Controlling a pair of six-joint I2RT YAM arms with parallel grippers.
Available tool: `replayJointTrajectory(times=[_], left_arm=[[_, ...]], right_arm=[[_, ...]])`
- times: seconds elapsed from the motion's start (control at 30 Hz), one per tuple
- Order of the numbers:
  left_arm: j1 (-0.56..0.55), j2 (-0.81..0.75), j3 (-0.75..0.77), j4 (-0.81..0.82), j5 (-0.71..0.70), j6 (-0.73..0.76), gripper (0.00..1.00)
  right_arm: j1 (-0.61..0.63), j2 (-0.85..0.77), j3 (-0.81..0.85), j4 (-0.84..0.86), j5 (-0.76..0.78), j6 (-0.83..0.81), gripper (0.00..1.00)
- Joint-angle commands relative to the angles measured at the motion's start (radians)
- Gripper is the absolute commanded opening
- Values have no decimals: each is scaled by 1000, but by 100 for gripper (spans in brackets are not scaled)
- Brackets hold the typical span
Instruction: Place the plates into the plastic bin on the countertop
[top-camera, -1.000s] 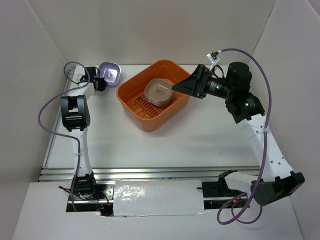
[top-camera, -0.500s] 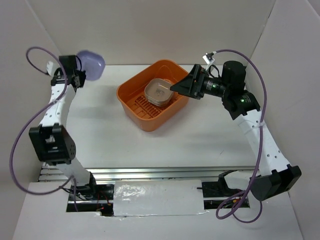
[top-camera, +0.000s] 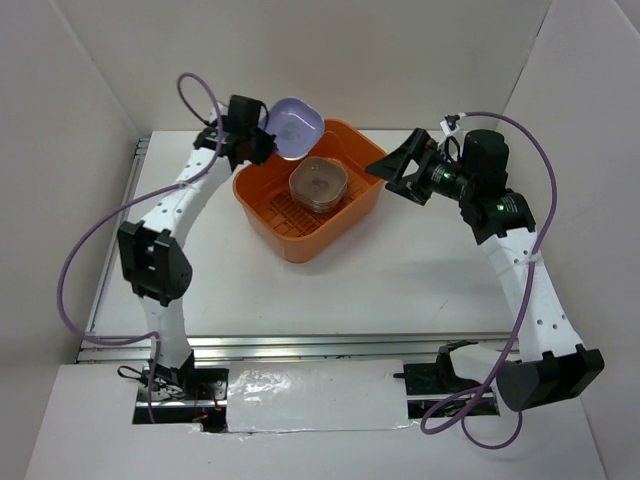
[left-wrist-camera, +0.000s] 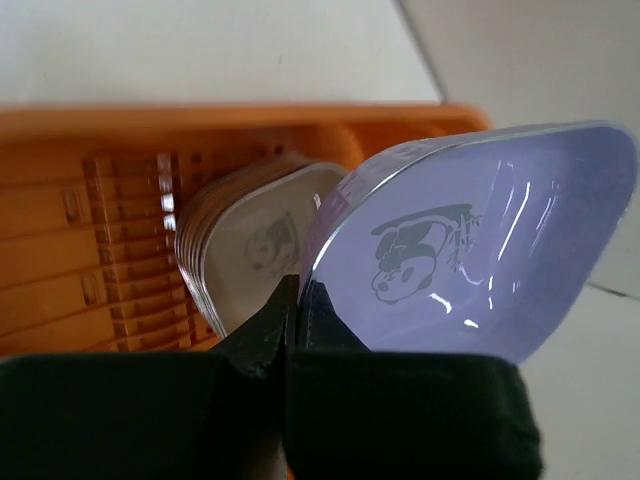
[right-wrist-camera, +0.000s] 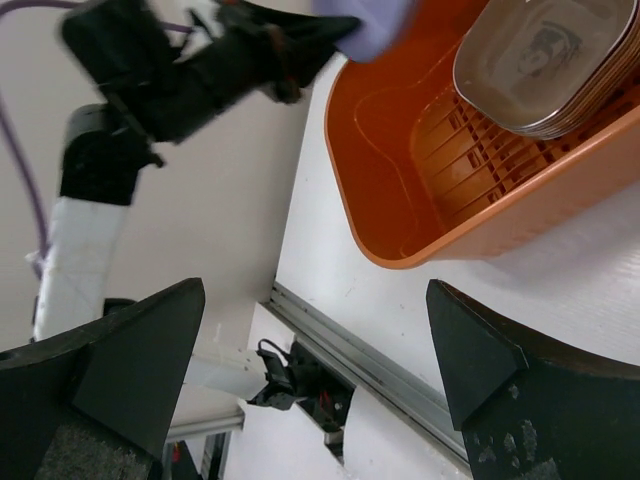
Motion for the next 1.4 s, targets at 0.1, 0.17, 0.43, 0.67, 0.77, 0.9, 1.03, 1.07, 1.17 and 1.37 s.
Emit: replayJointTrajectory(times=[0.1,0.17,0.43,0.67,0.77,0.9,1.03,1.07,1.17,1.37], left_arm=[[-118,120,158,-122,-20,-165,0],[-132,143,114,-104,0,-201,0],[-164,183,82,-145,-9,-251,0],[-161,158,84,-104,3,-227,99],[-181,105,175,-96,-23,-135,99],[-192,7,383,-183,-95,172,99],[-118,-151,318,-315,-184,415,99],[-100,-189,219,-367,-231,443,99],[-9,-398,4,-436,-273,566,99],[185,-714,-363,-493,-376,646,99]], right_arm=[[-26,-55,14,-46,19,3,100],[-33,-58,15,-47,6,3,100],[-40,-87,15,-38,-14,11,100],[-30,-72,44,-40,-40,-9,100],[-23,-44,107,-93,4,-67,100],[-23,9,255,-182,164,-175,100],[7,29,382,-337,402,-279,100],[15,28,398,-360,442,-285,100],[32,19,478,-478,576,-322,100],[102,-160,385,-584,840,-383,100]])
